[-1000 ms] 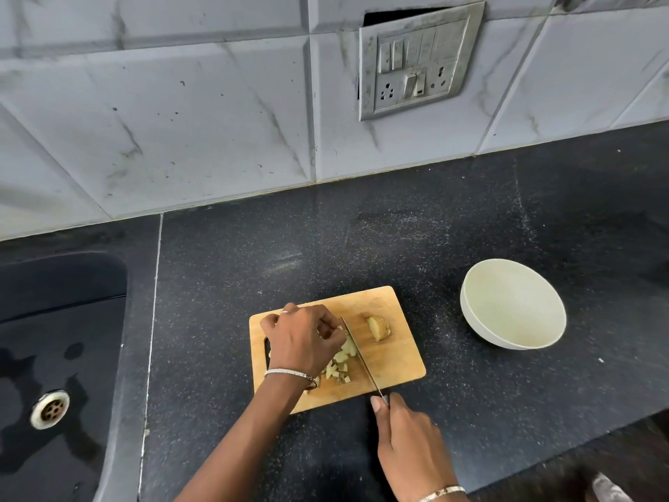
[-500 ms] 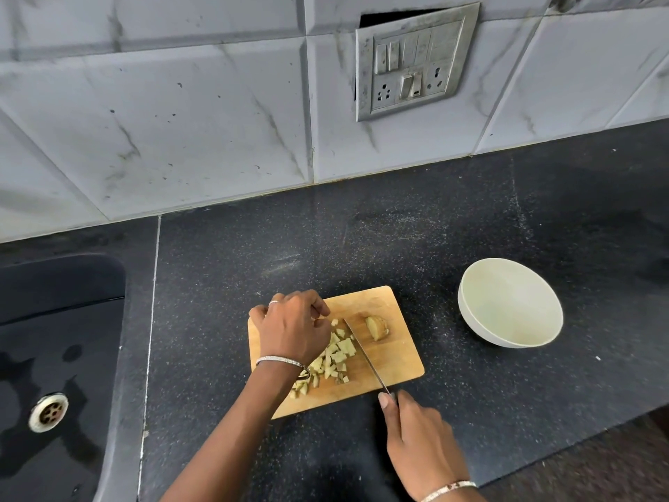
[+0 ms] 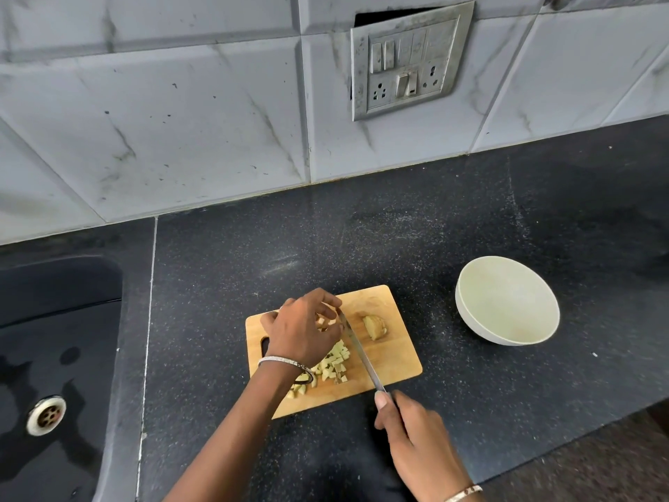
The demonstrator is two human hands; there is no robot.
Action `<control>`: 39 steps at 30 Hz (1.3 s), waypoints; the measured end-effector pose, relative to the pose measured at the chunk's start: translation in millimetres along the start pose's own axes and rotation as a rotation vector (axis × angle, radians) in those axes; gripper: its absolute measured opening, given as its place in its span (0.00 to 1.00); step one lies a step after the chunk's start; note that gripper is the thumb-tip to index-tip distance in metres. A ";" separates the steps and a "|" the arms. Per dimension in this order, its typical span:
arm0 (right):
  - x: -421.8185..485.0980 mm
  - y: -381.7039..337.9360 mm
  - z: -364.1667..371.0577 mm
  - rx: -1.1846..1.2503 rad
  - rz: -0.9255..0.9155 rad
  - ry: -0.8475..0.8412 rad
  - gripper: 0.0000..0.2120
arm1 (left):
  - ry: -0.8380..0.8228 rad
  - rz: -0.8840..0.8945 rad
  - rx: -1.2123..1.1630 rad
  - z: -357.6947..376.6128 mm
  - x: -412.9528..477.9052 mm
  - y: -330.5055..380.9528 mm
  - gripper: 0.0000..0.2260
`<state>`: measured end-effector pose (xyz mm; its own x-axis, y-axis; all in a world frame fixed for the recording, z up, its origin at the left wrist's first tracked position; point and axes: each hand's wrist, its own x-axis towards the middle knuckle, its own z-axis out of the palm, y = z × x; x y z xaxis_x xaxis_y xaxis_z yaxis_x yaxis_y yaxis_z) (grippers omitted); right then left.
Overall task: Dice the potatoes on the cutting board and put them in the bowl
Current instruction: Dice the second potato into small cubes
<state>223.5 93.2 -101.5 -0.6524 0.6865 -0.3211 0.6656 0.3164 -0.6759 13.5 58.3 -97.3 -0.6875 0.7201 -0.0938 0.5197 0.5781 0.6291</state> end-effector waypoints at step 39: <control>10.8 36.4 -18.3 0.104 0.103 0.078 0.23 | 0.075 0.140 0.096 57.2 3.2 11.5 0.15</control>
<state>247.3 124.1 -117.4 -0.5498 0.7616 -0.3430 0.6842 0.1751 -0.7079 46.2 89.2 -134.6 -0.6390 0.7676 0.0502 0.6566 0.5103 0.5553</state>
